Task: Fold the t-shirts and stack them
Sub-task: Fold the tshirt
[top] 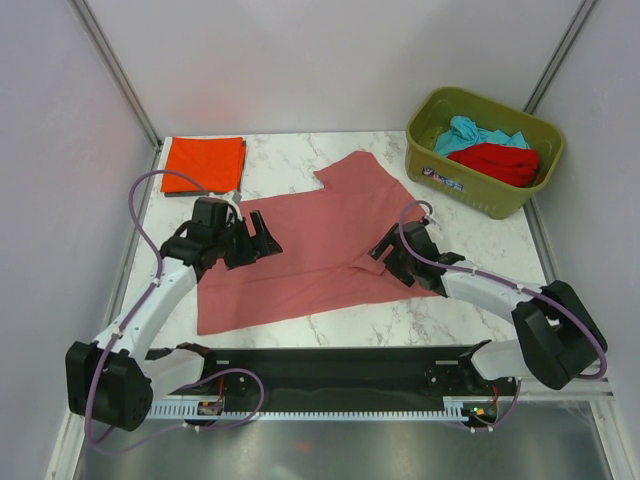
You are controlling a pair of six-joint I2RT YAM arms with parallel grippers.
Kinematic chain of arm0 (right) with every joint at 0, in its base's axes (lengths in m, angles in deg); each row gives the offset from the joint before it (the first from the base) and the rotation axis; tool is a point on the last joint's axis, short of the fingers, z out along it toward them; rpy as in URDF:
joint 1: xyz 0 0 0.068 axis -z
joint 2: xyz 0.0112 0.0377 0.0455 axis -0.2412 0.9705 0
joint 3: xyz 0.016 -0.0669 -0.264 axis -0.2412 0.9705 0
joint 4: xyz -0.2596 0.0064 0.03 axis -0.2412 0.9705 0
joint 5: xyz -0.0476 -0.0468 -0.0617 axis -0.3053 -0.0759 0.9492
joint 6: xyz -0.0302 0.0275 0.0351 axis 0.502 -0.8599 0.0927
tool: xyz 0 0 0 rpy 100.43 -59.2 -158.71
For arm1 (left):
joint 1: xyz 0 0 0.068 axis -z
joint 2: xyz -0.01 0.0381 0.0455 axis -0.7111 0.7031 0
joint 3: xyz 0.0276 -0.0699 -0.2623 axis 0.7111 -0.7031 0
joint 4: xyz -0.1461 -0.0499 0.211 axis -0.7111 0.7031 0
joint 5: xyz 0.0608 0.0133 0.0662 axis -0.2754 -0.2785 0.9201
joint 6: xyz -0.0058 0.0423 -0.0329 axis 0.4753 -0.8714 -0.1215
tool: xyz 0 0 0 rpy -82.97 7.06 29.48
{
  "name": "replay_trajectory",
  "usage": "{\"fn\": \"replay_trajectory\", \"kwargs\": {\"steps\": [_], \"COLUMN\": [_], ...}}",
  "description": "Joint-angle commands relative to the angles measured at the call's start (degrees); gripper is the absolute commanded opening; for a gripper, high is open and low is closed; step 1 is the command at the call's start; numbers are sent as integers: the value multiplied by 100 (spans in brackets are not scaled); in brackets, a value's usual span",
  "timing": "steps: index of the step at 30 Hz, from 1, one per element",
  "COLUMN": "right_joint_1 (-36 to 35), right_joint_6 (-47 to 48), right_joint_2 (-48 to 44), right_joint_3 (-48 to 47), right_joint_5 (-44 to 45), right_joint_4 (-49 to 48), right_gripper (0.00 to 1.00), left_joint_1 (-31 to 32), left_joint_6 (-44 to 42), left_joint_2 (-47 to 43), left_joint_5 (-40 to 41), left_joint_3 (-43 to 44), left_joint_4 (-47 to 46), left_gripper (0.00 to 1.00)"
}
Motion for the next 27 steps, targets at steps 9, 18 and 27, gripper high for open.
{"fn": "replay_trajectory", "kwargs": {"steps": [9,18,27], "right_joint_1": [-204,-468,-477], "right_joint_6": [-481,-395,-218], "right_joint_2": [380,618,872], "right_joint_3": [-25,-217,-754], "right_joint_5": [300,590,740], "right_joint_4": [-525,-859,-841], "right_gripper": [87,86,85], "left_joint_1": [-39,-31,-48], "left_joint_6": [-509,-606,-597], "left_joint_2": [-373,-594,-602], "left_joint_5": [-663,-409,-329], "left_joint_3": [-17,-131,-158], "left_joint_4": [-349,-349,-349], "left_gripper": [88,88,88]}}
